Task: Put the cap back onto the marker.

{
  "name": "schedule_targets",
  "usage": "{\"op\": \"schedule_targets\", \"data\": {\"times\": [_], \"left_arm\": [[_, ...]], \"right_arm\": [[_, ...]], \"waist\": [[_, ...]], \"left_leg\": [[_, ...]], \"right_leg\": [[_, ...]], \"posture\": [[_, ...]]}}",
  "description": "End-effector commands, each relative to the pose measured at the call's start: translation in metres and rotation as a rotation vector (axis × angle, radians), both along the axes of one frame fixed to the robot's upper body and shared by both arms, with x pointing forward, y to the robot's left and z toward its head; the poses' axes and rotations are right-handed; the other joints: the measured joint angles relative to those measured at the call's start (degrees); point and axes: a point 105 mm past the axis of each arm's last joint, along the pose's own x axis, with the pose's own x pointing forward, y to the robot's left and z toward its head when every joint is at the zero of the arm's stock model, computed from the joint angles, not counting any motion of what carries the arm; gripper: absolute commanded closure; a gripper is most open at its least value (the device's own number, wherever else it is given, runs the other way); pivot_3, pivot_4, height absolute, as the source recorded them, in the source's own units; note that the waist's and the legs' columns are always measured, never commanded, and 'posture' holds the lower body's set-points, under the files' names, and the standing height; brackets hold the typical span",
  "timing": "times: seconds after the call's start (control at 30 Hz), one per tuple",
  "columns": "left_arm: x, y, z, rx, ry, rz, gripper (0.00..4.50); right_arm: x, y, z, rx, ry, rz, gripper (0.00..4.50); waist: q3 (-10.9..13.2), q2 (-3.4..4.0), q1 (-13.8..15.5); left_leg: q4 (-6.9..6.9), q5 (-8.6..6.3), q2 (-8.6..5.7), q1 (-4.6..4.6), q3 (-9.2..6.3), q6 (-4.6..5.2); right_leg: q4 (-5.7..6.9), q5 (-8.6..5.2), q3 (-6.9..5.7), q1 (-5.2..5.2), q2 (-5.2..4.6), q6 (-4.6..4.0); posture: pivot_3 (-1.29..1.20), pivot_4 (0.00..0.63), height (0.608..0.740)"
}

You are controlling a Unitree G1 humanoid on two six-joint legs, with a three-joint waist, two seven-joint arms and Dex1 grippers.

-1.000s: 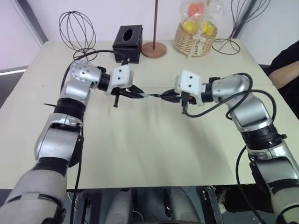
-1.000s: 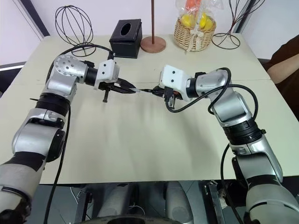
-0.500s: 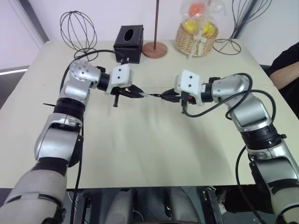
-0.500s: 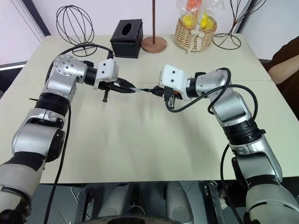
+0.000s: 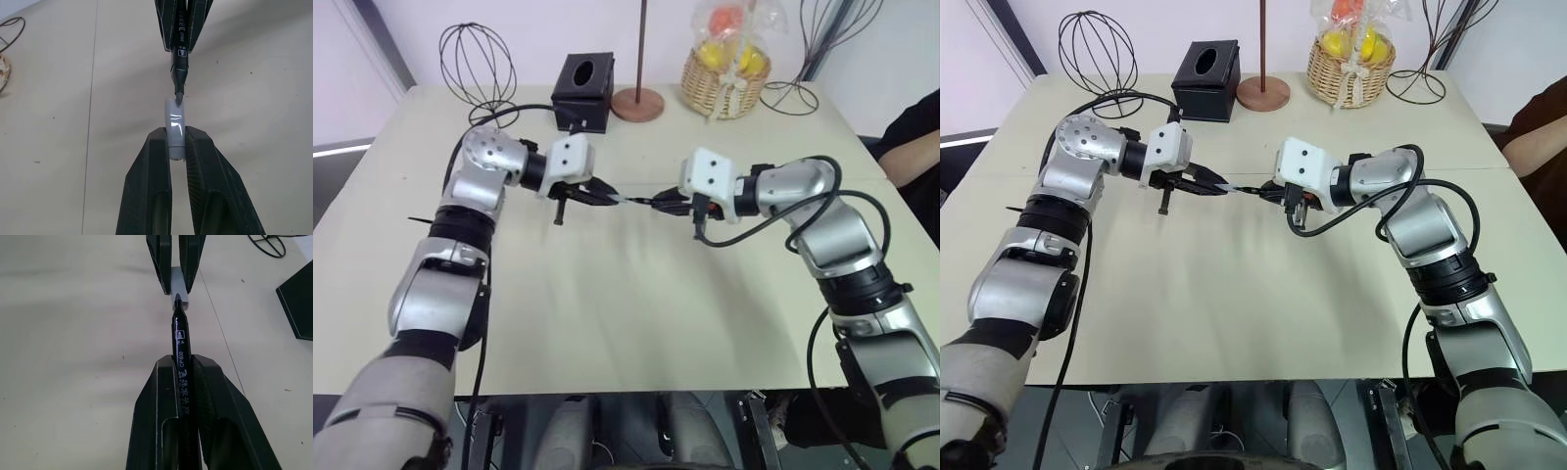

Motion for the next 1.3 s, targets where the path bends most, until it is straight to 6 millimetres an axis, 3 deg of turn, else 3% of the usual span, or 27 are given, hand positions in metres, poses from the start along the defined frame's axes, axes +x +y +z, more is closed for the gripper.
{"op": "schedule_targets", "data": {"times": [0.03, 0.73, 1.3], "left_arm": [[-0.002, 0.001, 0.023, -0.022, -0.064, -0.013, 4.44], [-0.007, 0.004, 0.014, 0.009, -0.035, -0.023, 4.44], [-0.001, 0.000, 0.012, 0.003, -0.056, -0.008, 4.44]], "right_arm": [[-0.001, -0.002, 0.009, 0.012, -0.039, -0.002, 4.50], [0.001, -0.001, 0.010, 0.018, -0.042, 0.000, 4.50], [-0.002, -0.002, 0.010, 0.016, -0.040, -0.003, 4.50]], "waist": [[0.00, 0.00, 0.00], [0.00, 0.00, 0.00], [0.00, 0.00, 0.04]], "left_leg": [[0.00, 0.00, 0.00, 0.00, 0.00, 0.00], [0.00, 0.00, 0.00, 0.00, 0.00, 0.00], [0.00, 0.00, 0.00, 0.00, 0.00, 0.00]], "right_leg": [[0.00, 0.00, 0.00, 0.00, 0.00, 0.00], [0.00, 0.00, 0.00, 0.00, 0.00, 0.00], [0.00, 0.00, 0.00, 0.00, 0.00, 0.00]], "posture": [[0.00, 0.150, 0.740], [0.00, 0.150, 0.740], [0.00, 0.150, 0.740]]}}
